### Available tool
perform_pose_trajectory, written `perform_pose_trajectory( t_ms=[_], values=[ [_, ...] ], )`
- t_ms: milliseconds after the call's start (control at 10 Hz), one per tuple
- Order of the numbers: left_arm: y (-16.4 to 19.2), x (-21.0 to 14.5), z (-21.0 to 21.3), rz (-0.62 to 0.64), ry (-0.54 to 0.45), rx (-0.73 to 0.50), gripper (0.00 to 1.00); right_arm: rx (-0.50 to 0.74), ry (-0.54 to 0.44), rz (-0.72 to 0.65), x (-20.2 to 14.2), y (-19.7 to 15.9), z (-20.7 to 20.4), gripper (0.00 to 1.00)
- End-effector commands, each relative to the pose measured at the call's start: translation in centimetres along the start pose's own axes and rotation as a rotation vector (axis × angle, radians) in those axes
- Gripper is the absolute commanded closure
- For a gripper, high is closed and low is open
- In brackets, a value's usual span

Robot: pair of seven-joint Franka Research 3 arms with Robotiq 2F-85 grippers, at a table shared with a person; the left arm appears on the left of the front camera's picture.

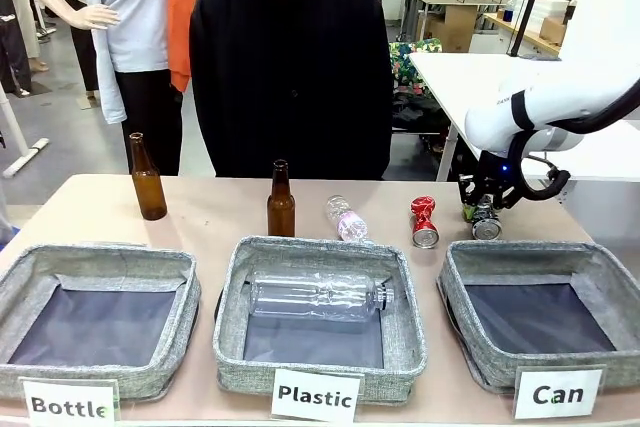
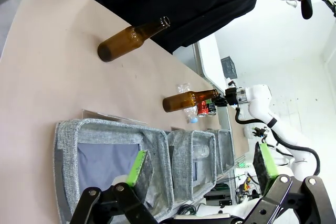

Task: Sort the can waste into the basket.
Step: Pick up the can waste from the table and place it in the right Fabric basket.

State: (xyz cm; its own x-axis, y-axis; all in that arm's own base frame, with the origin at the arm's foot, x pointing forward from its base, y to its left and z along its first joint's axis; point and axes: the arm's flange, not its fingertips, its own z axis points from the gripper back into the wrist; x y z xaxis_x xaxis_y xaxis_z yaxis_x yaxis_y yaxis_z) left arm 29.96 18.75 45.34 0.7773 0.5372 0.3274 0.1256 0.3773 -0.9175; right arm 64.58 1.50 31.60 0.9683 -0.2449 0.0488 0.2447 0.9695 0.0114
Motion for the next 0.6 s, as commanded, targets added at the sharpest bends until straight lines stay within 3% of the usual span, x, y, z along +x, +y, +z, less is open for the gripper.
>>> perform_pose_trajectory(
  t_ms=[0, 200, 500],
  values=[
    [-0.1, 0.1, -0.1, -0.024, -0.013, -0.022, 0.00, -0.025, -0.008, -0.013, 0.5, -0.2, 0.9, 1.00],
    [-0.1, 0.1, -0.1, -0.024, -0.013, -0.022, 0.00, 0.007, -0.026, 0.105, -1.1, -2.3, 6.8, 1.00],
    [-0.1, 0.1, -0.1, -0.024, -0.013, -0.022, 0.00, 0.009, 0.080, 0.376, -7.8, -4.9, 13.4, 1.00]
  ],
)
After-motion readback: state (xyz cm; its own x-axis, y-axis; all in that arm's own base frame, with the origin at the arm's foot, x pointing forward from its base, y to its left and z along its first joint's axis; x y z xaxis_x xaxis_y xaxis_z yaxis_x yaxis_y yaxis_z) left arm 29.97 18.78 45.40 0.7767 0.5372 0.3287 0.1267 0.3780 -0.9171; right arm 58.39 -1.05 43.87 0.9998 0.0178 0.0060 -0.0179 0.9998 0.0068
